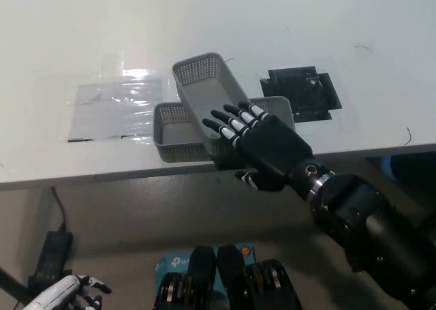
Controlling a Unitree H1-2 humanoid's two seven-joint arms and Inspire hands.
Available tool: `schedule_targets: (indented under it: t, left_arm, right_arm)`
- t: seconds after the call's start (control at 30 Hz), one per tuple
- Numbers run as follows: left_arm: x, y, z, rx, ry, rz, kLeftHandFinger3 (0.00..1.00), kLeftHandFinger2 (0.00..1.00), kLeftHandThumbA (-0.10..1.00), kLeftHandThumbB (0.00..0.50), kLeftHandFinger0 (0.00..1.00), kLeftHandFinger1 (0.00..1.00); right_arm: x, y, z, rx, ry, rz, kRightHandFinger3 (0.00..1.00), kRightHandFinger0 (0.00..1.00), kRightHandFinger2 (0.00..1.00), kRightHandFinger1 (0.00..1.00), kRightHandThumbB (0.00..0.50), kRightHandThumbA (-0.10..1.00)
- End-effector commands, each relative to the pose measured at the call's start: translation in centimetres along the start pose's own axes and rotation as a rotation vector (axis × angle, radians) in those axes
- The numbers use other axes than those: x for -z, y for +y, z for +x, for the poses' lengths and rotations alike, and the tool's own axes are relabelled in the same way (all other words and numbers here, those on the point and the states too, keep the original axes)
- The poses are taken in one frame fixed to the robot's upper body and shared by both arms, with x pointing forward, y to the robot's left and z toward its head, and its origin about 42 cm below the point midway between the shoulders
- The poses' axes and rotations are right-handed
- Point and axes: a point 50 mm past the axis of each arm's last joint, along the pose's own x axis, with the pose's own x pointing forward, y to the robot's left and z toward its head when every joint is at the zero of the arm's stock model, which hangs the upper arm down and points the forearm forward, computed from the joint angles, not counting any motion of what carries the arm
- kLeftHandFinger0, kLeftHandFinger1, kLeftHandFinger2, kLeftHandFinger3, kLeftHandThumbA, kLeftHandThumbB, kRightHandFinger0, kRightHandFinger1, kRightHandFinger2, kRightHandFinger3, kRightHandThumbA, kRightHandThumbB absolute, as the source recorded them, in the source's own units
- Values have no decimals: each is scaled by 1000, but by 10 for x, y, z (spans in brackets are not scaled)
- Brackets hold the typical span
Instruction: The robot uses its right hand to pick up the grey box kept on the middle on the desk and place it on top of another box next to it in a right angle
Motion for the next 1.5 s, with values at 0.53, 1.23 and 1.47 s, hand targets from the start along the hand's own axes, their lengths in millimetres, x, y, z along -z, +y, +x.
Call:
schedule_targets:
  t: [0.53,1.23,1.47]
  left_arm:
    - [4,0,-4,-28,-13,-3,628,507,207,324,334,367]
    - [1,2,-4,-27,-10,16,670,510,234,330,320,355]
    - [0,2,-5,-29,-12,12,663,542,244,325,356,393]
  right_arm:
    - [1,-55,-2,59,15,19,1000,1000,1000,1000,476,699]
    - [-2,-108,-146,380,268,411,1000,403,1000,816,145,446]
    - [9,3,-172,560,618,892,836,163,459,255,169,71]
